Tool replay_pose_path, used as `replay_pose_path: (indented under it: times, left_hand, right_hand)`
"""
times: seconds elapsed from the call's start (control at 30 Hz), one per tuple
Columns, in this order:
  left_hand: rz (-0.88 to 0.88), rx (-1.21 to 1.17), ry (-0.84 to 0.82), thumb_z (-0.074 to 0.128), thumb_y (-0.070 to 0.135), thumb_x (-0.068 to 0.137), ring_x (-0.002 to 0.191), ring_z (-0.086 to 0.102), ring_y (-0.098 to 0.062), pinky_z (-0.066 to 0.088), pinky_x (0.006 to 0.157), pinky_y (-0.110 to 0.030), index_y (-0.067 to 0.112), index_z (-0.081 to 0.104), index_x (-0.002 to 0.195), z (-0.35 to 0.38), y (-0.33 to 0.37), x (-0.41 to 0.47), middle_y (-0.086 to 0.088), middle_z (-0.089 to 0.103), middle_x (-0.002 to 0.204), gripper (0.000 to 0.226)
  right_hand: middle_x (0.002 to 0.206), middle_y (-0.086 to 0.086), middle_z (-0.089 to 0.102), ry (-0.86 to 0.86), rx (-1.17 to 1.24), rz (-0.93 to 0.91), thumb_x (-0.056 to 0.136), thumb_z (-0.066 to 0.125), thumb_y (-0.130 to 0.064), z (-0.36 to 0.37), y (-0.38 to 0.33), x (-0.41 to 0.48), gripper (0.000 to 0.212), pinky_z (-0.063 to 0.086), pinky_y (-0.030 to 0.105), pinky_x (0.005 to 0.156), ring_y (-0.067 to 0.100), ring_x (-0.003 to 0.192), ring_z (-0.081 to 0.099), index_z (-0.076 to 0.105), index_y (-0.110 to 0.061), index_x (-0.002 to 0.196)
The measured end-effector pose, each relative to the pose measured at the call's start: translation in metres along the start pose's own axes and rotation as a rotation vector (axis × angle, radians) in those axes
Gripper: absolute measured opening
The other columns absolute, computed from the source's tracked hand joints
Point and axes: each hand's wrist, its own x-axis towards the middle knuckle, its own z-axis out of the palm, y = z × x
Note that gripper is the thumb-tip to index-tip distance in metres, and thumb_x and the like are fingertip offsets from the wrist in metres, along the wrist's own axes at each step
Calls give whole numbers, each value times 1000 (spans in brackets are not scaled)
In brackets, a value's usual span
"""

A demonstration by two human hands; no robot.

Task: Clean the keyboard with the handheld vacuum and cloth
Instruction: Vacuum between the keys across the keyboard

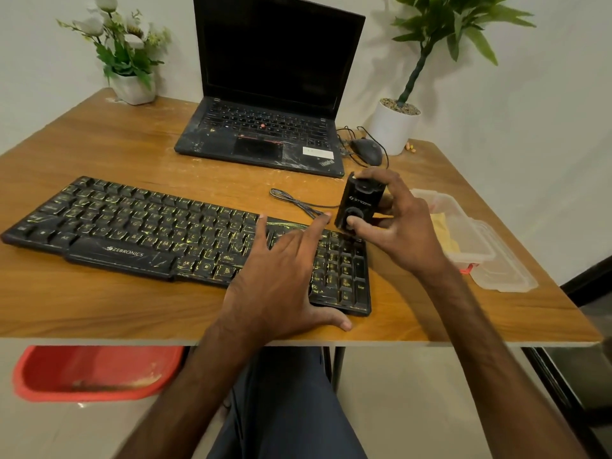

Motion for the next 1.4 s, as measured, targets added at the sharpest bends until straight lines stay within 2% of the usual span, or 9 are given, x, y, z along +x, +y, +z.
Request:
replay_pose_path:
  times: [0.23, 0.37, 0.53, 0.67, 0.87, 0.97, 1.13, 1.27, 1.4]
  left_hand:
    - [-7, -1, 9, 29, 107, 56, 144, 40, -19, 7, 120, -65, 16, -11, 157, -1, 0, 0, -7, 43, 156, 143]
    - [-12, -6, -4, 29, 107, 56, 146, 36, -17, 6, 121, -64, 16, -16, 155, -1, 0, -1, -6, 38, 159, 142]
    - [-9, -24, -4, 32, 107, 56, 146, 37, -17, 5, 121, -64, 19, -14, 157, -2, 1, 0, -5, 41, 157, 142]
    - [-14, -20, 9, 30, 107, 56, 146, 37, -17, 6, 120, -65, 16, -12, 157, 0, 0, 0, -6, 40, 157, 142]
    - [-17, -28, -12, 31, 107, 55, 146, 36, -15, 4, 121, -64, 18, -15, 157, -2, 1, 0, -2, 41, 157, 143]
    - [-16, -24, -24, 32, 107, 56, 147, 34, -15, 3, 121, -64, 19, -18, 156, -3, 1, 0, -2, 38, 159, 142]
    - [-21, -28, 4, 30, 107, 55, 145, 38, -16, 4, 121, -64, 17, -12, 156, -1, 0, 0, -3, 44, 155, 142]
    - [-22, -26, -1, 32, 107, 55, 145, 37, -16, 5, 121, -64, 17, -14, 156, -1, 1, 0, -4, 42, 157, 143]
    - [-7, -8, 0, 31, 107, 55, 146, 36, -16, 6, 121, -64, 16, -15, 156, -2, 2, 0, -4, 41, 157, 144]
  right_hand:
    - [125, -6, 62, -58, -134, -67, 85, 76, -12, 2, -4, 7, 59, 60, 29, 80, 8, 105, 65, 48, -21, 137]
    - [124, -12, 59, -55, 39, -47, 82, 78, -6, 7, -9, 3, 61, 59, 24, 79, 8, 107, 66, 49, -17, 134]
    - [121, -9, 63, -33, -137, -31, 85, 77, -14, -1, -3, 7, 60, 60, 26, 77, 3, 103, 65, 48, -21, 137]
    - [124, -9, 59, -31, 28, -19, 83, 78, -8, 9, -11, 1, 60, 59, 21, 75, 4, 105, 66, 48, -21, 134]
    - [119, -8, 64, -72, -231, -12, 85, 76, -15, -13, 1, -4, 61, 60, 27, 78, 4, 101, 64, 47, -28, 137]
    - [120, -21, 58, -5, -66, 2, 84, 78, -11, -8, -6, -7, 60, 59, 18, 72, -4, 104, 63, 47, -29, 132]
    - [124, -10, 58, -45, 66, 34, 85, 76, -7, 8, -14, -5, 59, 56, 16, 76, 0, 108, 63, 46, -28, 132]
    - [117, -19, 59, -82, -73, 73, 85, 77, -13, -15, -10, -18, 60, 59, 21, 78, -1, 107, 63, 47, -33, 133]
    - [118, -5, 64, -99, -246, 5, 86, 75, -17, -19, -19, -18, 60, 61, 28, 79, 7, 101, 65, 45, -29, 137]
